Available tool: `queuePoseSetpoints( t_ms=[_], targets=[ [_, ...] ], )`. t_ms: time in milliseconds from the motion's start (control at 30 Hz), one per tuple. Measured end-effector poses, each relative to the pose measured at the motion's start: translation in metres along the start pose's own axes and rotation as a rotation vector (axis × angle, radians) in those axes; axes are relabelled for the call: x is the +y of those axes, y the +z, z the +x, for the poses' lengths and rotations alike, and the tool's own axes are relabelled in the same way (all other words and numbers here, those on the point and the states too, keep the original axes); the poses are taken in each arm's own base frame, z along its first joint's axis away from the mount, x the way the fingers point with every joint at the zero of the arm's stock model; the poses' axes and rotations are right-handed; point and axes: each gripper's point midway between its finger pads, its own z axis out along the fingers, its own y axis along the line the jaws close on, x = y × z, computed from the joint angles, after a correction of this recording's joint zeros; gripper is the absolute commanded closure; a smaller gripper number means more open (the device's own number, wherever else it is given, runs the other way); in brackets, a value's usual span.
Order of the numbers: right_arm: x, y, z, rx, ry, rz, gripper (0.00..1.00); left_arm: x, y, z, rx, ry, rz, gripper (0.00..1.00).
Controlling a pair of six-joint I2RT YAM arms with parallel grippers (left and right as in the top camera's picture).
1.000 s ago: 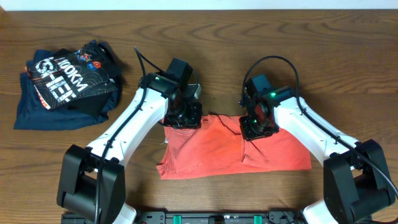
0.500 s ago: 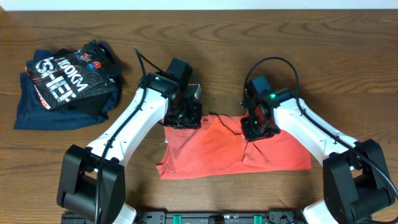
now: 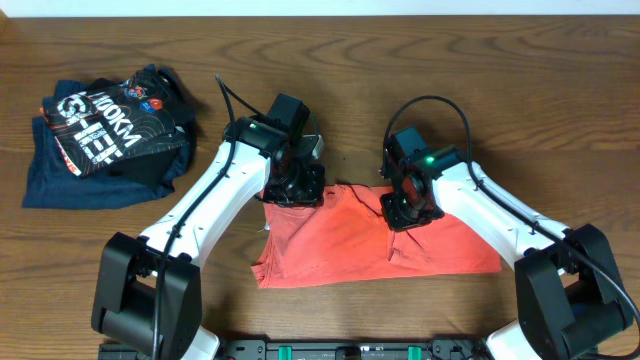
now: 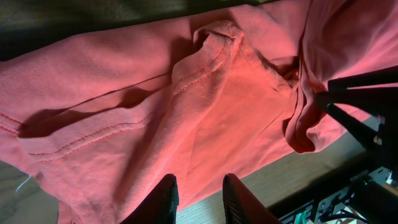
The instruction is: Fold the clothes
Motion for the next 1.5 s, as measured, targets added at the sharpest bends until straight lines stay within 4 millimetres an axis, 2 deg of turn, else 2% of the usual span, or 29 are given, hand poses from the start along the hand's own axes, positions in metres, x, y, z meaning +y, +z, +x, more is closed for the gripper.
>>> queuePoseSetpoints(
  t_ms=[67, 333, 567, 733, 933, 1033, 1200, 1267, 1500],
  targets=[
    [0.001, 0.001, 0.002, 0.006, -0.002, 0.001, 0.99, 0.000, 0.000, 0.000, 0.000, 0.000, 0.000, 0.73],
    [0.001, 0.003, 0.008, 0.029, 0.002, -0.003, 0.99, 0.000, 0.000, 0.000, 0.000, 0.000, 0.000, 0.73],
    [0.011, -0.004, 0.043, 0.153, -0.032, -0.038, 0.99, 0.000, 0.000, 0.000, 0.000, 0.000, 0.000, 0.73],
    [0.019, -0.014, 0.052, 0.157, -0.076, -0.052, 0.99, 0.002, 0.000, -0.001, -0.004, 0.000, -0.013, 0.73],
    [0.023, -0.015, 0.060, 0.184, -0.145, -0.053, 0.99, 0.004, 0.000, -0.001, -0.007, 0.000, -0.024, 0.73],
    [0.025, -0.013, 0.051, 0.142, -0.164, -0.054, 0.99, 0.004, 0.000, -0.002, -0.010, 0.001, -0.024, 0.73],
    [0.033, -0.010, 0.014, -0.010, -0.187, -0.064, 0.98, 0.004, 0.000, -0.003, -0.012, 0.002, -0.024, 0.73],
    [0.035, -0.011, 0.005, -0.050, -0.192, -0.067, 0.93, 0.004, 0.000, -0.002, -0.010, 0.001, -0.025, 0.73],
    [0.037, -0.011, -0.003, -0.082, -0.195, -0.072, 0.89, 0.004, 0.000, -0.001, -0.007, 0.000, -0.025, 0.73]
  ],
)
